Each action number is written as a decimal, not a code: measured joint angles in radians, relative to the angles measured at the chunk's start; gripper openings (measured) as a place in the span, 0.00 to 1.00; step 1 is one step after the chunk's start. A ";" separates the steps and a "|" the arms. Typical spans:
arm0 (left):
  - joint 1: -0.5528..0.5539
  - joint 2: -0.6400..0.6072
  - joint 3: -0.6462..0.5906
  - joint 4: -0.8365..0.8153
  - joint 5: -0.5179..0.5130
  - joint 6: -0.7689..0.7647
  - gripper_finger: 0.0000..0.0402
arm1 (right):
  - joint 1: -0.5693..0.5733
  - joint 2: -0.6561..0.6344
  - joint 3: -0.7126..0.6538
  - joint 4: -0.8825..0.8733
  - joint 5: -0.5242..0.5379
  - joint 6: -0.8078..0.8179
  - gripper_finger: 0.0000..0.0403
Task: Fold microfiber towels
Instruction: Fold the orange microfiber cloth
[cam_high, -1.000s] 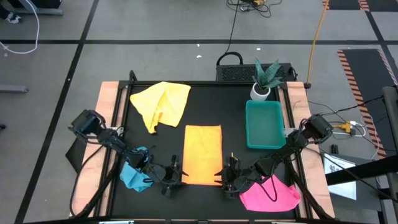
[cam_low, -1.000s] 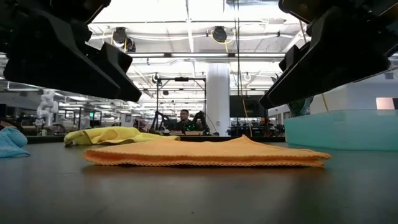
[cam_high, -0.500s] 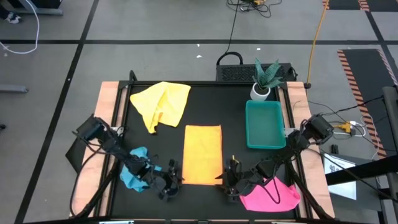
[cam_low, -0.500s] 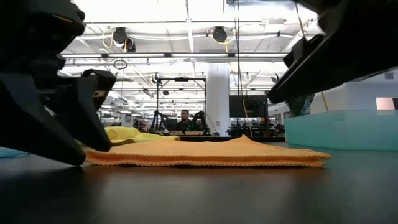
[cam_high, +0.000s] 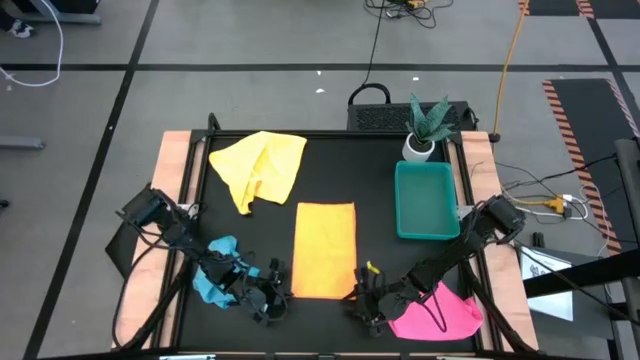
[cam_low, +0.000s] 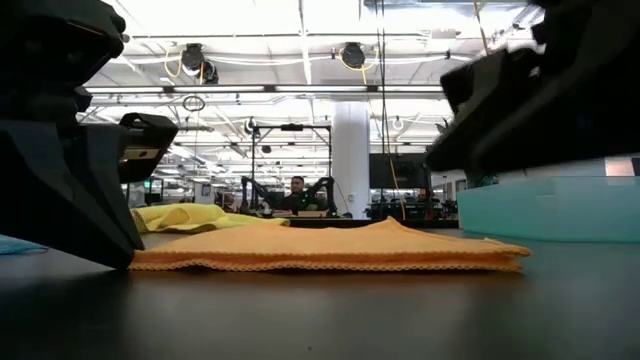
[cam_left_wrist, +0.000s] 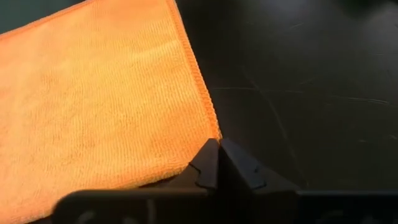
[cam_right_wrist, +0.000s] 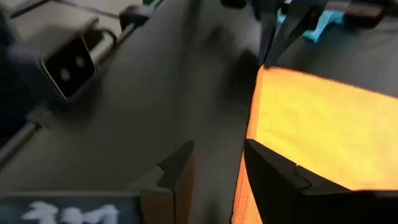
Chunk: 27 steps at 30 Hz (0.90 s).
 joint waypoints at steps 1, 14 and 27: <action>0.000 0.000 0.000 0.009 -0.004 -0.005 0.01 | -0.002 0.011 0.001 0.012 -0.002 -0.002 0.36; -0.014 -0.032 -0.001 0.140 -0.017 -0.041 0.03 | -0.019 0.063 0.052 -0.156 0.038 -0.009 0.45; -0.036 -0.034 -0.001 0.141 -0.041 -0.043 0.01 | -0.021 0.060 0.056 -0.236 0.052 0.017 0.30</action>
